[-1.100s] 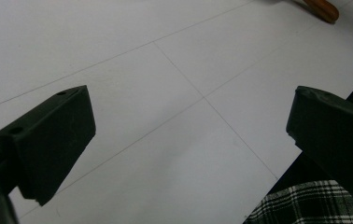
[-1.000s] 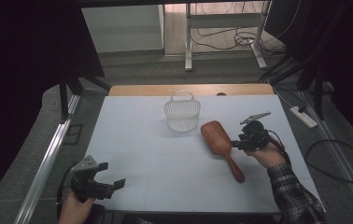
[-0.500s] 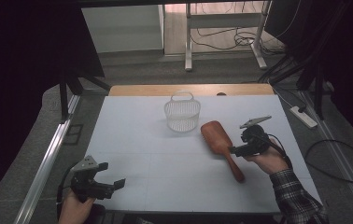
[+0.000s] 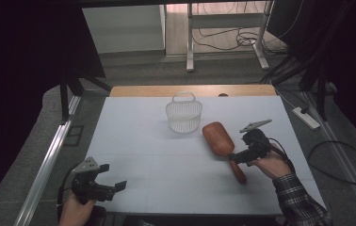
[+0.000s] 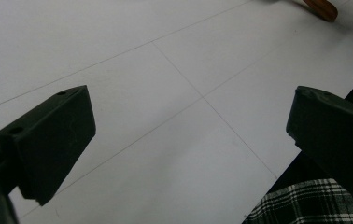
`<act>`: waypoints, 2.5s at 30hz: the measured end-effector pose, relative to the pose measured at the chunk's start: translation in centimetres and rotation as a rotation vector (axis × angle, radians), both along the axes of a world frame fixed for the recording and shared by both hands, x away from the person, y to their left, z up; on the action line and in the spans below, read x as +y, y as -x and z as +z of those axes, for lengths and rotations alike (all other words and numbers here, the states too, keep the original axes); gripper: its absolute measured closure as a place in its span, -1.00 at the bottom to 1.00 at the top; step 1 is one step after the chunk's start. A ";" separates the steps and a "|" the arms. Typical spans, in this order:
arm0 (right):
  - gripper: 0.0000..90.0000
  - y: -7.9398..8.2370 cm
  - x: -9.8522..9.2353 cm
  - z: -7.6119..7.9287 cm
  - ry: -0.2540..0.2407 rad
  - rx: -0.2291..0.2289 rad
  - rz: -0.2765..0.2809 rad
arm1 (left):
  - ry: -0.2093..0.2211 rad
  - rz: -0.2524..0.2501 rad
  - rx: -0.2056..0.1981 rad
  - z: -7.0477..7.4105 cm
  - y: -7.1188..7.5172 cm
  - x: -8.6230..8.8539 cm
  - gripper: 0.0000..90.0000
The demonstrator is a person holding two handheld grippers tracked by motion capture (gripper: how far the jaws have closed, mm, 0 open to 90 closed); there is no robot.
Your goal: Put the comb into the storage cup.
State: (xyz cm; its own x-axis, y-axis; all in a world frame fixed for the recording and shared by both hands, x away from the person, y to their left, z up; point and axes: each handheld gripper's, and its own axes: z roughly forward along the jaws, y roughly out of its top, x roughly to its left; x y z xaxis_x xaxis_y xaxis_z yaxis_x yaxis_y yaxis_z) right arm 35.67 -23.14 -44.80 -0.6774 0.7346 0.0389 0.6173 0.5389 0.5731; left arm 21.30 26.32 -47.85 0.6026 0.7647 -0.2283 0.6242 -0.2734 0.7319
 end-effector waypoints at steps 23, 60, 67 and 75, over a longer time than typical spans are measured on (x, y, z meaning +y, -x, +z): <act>-1.00 0.2 1.2 -2.1 0.004 0.032 -0.016 | -0.004 -0.012 -0.002 0.0 0.0 -0.1 -0.97; -0.11 -0.2 2.1 -5.1 0.115 0.111 -0.064 | -0.016 -0.020 -0.001 0.0 0.0 -0.3 -0.97; 0.33 -0.4 2.1 -5.1 0.098 0.129 -0.063 | -0.021 -0.022 -0.001 0.0 0.0 -0.3 -0.97; 0.61 -0.6 1.7 -4.9 0.104 0.126 -0.097 | -0.024 -0.024 -0.001 0.0 0.0 -0.4 -0.97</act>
State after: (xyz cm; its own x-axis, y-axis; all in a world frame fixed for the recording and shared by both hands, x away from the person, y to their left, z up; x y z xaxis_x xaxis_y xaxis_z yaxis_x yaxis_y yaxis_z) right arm 36.31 -21.44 -49.70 -0.5981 0.8005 0.0393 0.7323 0.5260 0.4325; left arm 21.27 25.96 -47.84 0.6209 0.7553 -0.2098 0.6165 -0.3053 0.7257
